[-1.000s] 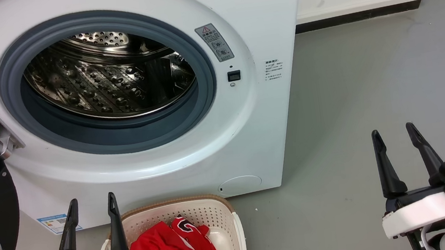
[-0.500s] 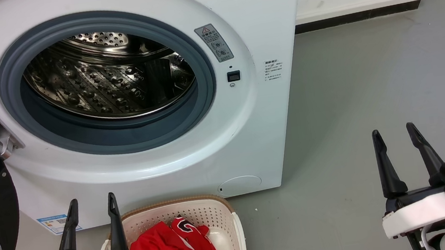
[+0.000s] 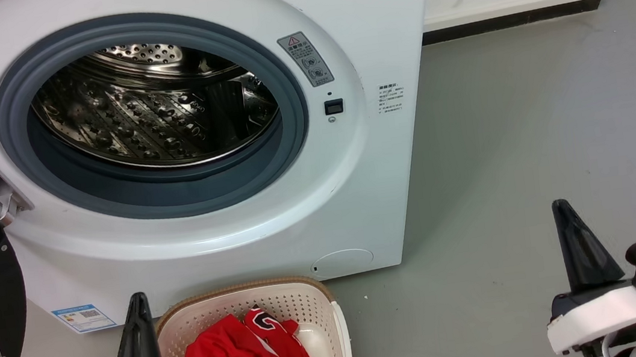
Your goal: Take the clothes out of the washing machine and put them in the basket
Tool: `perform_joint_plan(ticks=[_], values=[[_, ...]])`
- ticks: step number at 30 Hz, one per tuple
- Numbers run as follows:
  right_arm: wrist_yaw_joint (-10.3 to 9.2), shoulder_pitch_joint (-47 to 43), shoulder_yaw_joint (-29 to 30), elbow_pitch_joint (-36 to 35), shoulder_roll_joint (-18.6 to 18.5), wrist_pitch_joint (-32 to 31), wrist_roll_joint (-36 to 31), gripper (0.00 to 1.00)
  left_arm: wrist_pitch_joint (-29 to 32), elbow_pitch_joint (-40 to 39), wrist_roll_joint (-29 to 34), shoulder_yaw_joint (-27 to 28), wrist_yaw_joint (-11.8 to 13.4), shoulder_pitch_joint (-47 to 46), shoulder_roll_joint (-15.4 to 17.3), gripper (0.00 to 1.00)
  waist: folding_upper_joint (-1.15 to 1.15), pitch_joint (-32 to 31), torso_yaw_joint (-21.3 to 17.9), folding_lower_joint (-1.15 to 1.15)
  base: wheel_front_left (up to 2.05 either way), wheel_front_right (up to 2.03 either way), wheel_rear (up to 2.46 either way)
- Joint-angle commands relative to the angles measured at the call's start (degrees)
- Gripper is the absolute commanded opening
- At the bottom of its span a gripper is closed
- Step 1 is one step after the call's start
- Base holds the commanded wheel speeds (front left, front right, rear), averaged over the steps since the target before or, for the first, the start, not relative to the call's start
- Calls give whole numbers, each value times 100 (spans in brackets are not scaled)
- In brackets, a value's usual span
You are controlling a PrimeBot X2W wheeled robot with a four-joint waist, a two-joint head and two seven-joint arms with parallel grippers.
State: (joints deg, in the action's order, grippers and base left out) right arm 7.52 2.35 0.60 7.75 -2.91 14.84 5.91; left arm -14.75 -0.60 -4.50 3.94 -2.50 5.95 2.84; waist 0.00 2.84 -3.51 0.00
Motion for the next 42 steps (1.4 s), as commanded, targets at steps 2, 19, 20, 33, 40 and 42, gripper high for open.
perform_joint_plan(ticks=[2, 19, 20, 33, 40, 42], values=[[0, 37, -2, -46, -9, -58, 391, 0, 88, 19, -377, 17, -23, -72, 2, 0, 0, -6, 9, 0, 0, 0, 0], [-1, 138, 38, 107, -88, -452, 2337, 0, 546, 332, -2266, 75, -131, -339, 3, 0, 0, -43, 56, 0, 0, 0, 0], [-1, 142, 41, 115, -91, -475, 2437, 0, 570, 349, -2365, 78, -138, -355, 4, 0, 0, -45, 59, 0, 0, 0, 0], [-1, 200, 86, 204, -121, -735, 3642, 0, 861, 553, -3560, 113, -208, -521, 4, 0, 0, -72, 95, 0, 0, 0, 0], [-2, 220, 115, 245, -132, -870, 4221, 0, 1002, 653, -4139, 130, -243, -611, 5, 0, 0, -87, 115, 0, 0, 0, 0], [-2, 223, 123, 257, -134, -904, 4380, 0, 1042, 679, -4296, 134, -254, -625, 5, 0, 0, -91, 121, 0, 0, 0, 0]])
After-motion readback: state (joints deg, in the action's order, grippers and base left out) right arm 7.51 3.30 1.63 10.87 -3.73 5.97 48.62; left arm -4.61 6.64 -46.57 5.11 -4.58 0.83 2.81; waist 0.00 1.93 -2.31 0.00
